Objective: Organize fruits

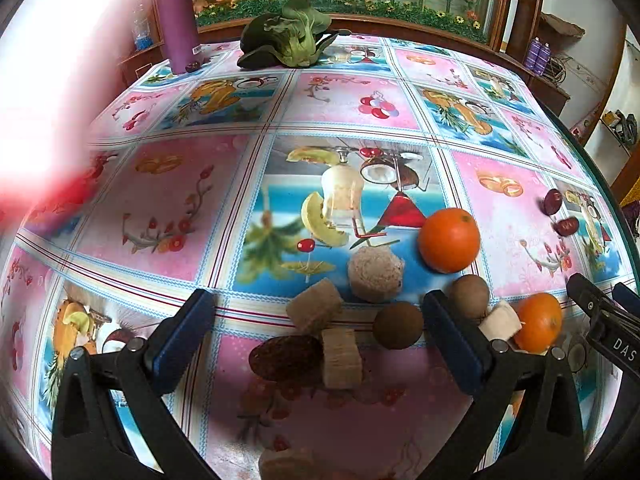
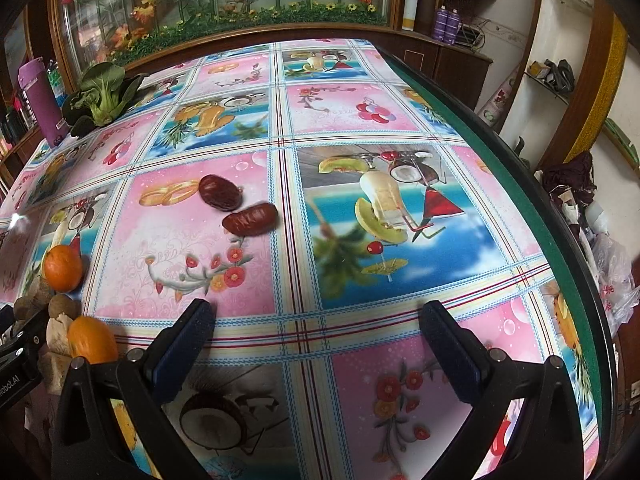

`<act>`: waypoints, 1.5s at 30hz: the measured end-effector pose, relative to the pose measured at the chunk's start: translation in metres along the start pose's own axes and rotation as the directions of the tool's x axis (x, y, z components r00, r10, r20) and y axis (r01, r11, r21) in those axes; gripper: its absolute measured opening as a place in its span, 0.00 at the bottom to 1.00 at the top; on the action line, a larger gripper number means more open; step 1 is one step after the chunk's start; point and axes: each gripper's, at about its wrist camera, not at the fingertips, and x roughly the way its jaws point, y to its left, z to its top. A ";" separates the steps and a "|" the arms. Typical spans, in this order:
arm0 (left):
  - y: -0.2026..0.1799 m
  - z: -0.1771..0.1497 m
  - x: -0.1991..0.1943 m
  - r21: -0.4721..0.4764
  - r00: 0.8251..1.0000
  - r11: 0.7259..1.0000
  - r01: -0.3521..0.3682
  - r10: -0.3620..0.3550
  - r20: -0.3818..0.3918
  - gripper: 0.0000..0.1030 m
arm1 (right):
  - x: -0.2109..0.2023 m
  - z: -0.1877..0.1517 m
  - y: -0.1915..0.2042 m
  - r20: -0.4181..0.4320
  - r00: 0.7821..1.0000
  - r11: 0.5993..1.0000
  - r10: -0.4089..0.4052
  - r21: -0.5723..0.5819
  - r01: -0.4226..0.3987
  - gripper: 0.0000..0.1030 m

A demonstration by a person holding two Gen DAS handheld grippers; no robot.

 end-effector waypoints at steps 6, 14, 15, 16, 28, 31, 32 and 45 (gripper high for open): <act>-0.001 -0.002 -0.001 -0.001 1.000 1.000 -0.003 0.003 0.002 1.00 | 0.000 0.000 0.000 0.000 1.000 1.000 0.000 0.000 0.000 1.00; -0.001 -0.002 -0.001 -0.002 1.000 1.000 -0.004 0.004 0.003 1.00 | 0.000 0.000 0.000 -0.001 1.000 1.000 0.000 0.000 0.000 1.00; -0.002 -0.001 -0.002 -0.002 1.000 1.000 -0.004 0.004 0.002 1.00 | 0.000 0.000 0.000 -0.001 1.000 1.000 0.000 0.000 0.000 1.00; -0.002 -0.002 -0.001 -0.003 1.000 1.000 -0.004 0.004 0.003 1.00 | 0.000 0.000 0.000 -0.001 1.000 1.000 -0.001 -0.001 0.001 1.00; -0.002 -0.002 -0.002 -0.003 1.000 1.000 -0.005 0.005 0.003 1.00 | 0.000 0.000 0.000 -0.001 1.000 1.000 0.000 0.000 0.000 1.00; -0.002 -0.002 -0.002 -0.004 1.000 1.000 -0.005 0.006 0.003 1.00 | 0.000 0.000 0.000 -0.001 1.000 1.000 0.000 0.000 0.000 1.00; -0.002 -0.002 -0.002 -0.004 1.000 1.000 -0.005 0.005 0.003 1.00 | 0.000 0.000 0.000 -0.001 1.000 1.000 -0.001 0.000 0.001 1.00; -0.001 -0.004 -0.006 0.016 1.000 1.000 -0.011 0.011 -0.014 1.00 | 0.000 0.000 0.002 -0.007 1.000 1.000 0.008 -0.012 -0.008 1.00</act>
